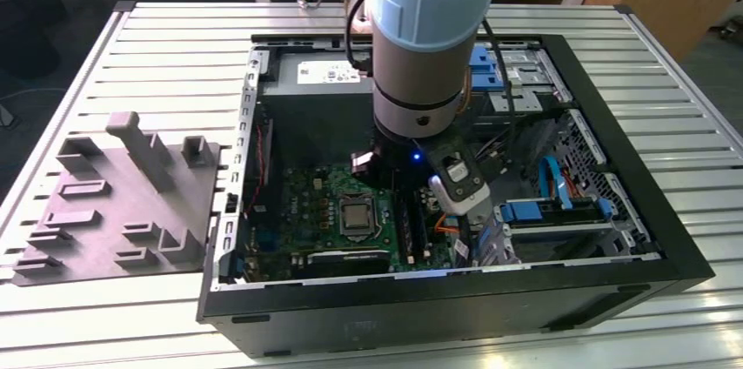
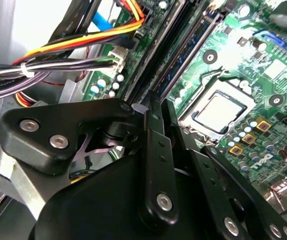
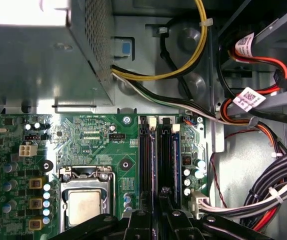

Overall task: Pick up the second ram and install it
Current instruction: 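Insert the second ram into the second slot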

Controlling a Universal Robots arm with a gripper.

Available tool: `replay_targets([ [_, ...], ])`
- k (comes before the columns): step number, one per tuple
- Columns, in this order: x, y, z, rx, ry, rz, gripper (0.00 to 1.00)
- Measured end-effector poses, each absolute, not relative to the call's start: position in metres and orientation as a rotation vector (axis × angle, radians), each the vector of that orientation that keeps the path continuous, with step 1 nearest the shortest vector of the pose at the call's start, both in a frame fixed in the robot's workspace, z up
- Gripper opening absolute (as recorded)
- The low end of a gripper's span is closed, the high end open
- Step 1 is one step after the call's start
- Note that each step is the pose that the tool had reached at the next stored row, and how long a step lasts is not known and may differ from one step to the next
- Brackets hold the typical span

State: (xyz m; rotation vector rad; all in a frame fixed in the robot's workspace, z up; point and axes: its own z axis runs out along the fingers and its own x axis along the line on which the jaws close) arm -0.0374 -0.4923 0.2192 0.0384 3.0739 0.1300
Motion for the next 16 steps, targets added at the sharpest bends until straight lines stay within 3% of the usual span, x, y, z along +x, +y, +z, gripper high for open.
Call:
replay_targets([
  [10, -0.0374, -0.4954, 0.2191, 0.038, 3.074, 0.13, 0.2],
  [12, -0.0374, -0.4954, 0.2191, 0.038, 3.074, 0.13, 0.19],
  [13, -0.0374, -0.4955, 0.2192, 0.038, 3.074, 0.13, 0.12],
  [16, -0.0374, -0.4955, 0.2192, 0.039, 3.074, 0.13, 0.12],
])
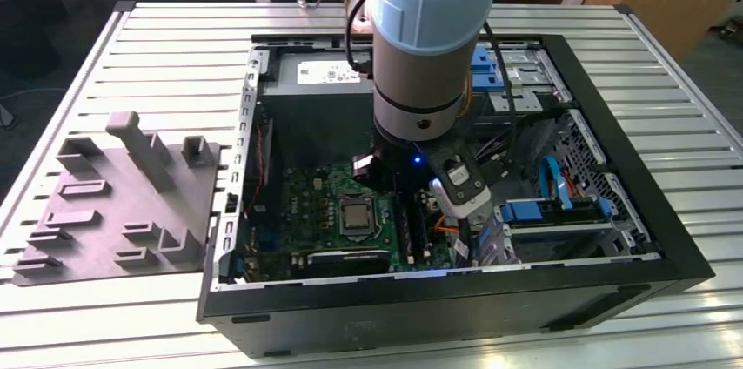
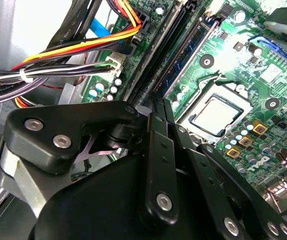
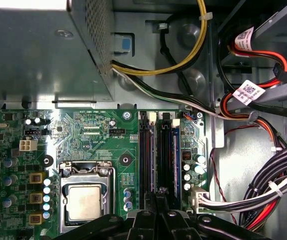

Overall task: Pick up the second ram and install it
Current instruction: 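Insert the second ram into the second slot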

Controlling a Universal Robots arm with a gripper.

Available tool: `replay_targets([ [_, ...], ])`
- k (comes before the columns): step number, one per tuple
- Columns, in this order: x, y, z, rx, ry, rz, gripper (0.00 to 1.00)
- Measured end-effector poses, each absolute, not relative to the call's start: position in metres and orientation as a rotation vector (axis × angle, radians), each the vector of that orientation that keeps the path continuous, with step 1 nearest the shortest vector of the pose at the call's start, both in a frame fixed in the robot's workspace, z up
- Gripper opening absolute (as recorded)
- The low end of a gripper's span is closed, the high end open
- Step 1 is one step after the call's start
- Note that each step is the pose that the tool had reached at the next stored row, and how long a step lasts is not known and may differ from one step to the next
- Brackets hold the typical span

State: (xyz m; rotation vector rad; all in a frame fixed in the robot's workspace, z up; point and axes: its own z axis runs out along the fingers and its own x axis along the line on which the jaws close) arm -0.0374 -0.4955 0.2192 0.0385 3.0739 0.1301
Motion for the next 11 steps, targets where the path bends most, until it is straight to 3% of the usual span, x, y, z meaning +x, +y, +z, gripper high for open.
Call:
replay_targets([
  [11, -0.0364, -0.4956, 0.2191, 0.039, 3.074, 0.13, 0.12],
])
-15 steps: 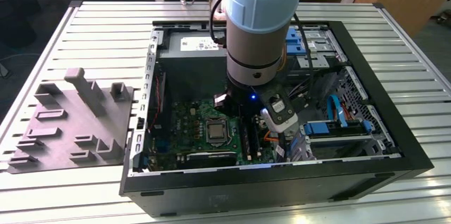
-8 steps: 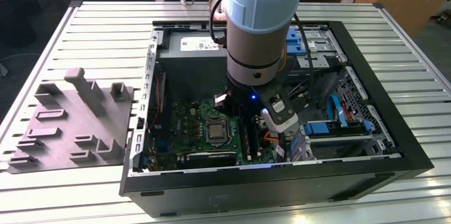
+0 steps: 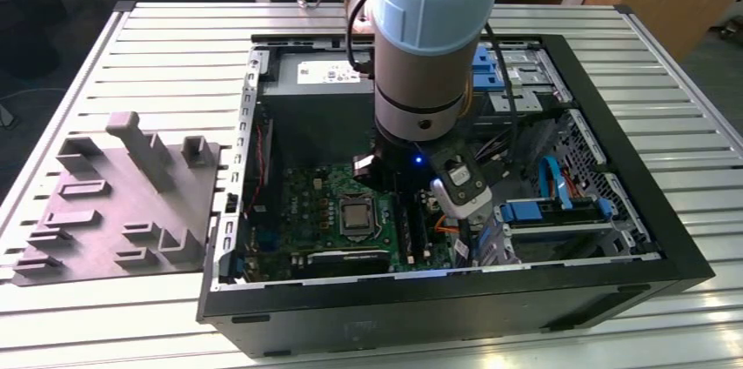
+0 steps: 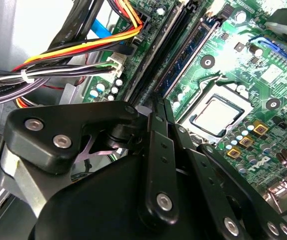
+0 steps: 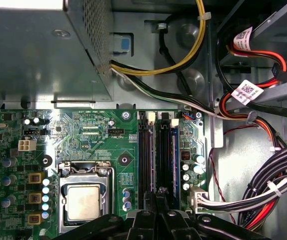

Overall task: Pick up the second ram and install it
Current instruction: 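Insert the second ram into the second slot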

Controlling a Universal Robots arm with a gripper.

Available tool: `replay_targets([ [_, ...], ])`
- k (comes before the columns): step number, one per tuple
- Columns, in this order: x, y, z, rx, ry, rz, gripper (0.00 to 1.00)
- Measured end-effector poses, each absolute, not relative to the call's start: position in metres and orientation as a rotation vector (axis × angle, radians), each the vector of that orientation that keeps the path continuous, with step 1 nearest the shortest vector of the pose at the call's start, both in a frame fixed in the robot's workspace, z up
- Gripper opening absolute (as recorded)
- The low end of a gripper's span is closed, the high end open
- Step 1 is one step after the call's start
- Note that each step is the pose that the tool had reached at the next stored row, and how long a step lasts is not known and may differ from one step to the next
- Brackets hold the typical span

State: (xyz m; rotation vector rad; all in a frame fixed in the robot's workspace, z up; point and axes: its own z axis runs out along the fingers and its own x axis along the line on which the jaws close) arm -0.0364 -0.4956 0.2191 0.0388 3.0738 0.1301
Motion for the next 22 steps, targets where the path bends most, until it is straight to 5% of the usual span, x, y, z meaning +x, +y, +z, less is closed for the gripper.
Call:
replay_targets([
  [22, -0.0363, -0.4956, 0.2142, 0.039, 3.074, 0.13, 0.12],
])
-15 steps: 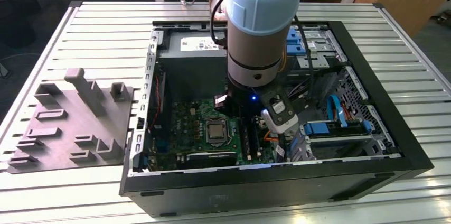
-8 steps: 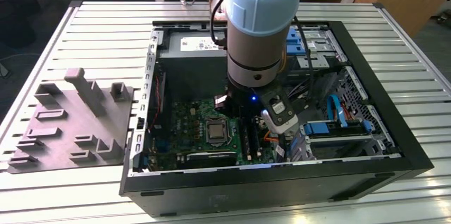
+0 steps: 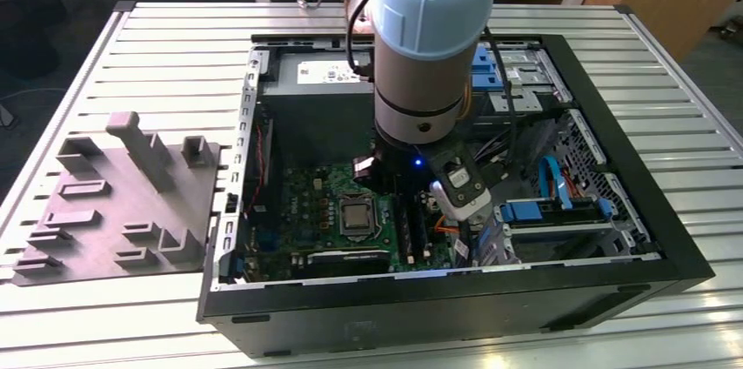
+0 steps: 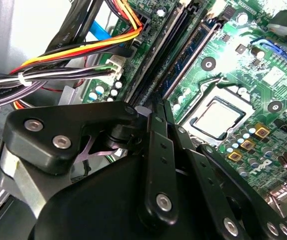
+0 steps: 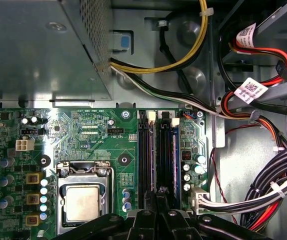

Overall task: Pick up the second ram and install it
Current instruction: 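Insert the second ram into the second slot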

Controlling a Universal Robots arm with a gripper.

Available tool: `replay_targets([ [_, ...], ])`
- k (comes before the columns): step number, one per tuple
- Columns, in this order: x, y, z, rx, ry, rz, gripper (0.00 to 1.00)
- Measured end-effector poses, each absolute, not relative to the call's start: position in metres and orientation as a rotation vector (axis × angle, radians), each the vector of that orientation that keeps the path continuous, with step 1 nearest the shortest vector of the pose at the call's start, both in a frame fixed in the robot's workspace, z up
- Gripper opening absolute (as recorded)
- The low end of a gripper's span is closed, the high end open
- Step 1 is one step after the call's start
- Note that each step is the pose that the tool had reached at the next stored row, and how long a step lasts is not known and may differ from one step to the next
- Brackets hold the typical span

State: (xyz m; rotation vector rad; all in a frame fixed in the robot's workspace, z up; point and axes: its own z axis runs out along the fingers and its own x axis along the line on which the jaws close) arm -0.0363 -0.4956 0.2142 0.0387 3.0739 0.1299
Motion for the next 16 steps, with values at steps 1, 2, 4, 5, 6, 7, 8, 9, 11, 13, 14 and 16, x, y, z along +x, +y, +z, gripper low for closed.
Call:
replay_targets([
  [1, -0.036, -0.496, 0.214, 0.039, 3.074, 0.131, 0.12],
  [2, -0.036, -0.495, 0.214, 0.039, 3.073, 0.132, 0.13],
  [4, -0.036, -0.495, 0.214, 0.039, 3.073, 0.132, 0.19],
  [5, -0.036, -0.496, 0.214, 0.039, 3.074, 0.131, 0.19],
  [6, -0.036, -0.496, 0.214, 0.039, 3.074, 0.13, 0.25],
  [7, -0.036, -0.496, 0.214, 0.039, 3.074, 0.13, 0.25],
  [8, -0.036, -0.496, 0.214, 0.039, 3.074, 0.13, 0.25],
  [9, -0.036, -0.496, 0.215, 0.039, 3.074, 0.13, 0.25],
  [11, -0.036, -0.496, 0.219, 0.039, 3.074, 0.13, 0.25],
  [13, -0.036, -0.496, 0.225, 0.039, 3.074, 0.13, 0.25],
  [14, -0.036, -0.496, 0.228, 0.039, 3.074, 0.13, 0.25],
  [16, -0.036, -0.496, 0.234, 0.039, 3.074, 0.13, 0.25],
])
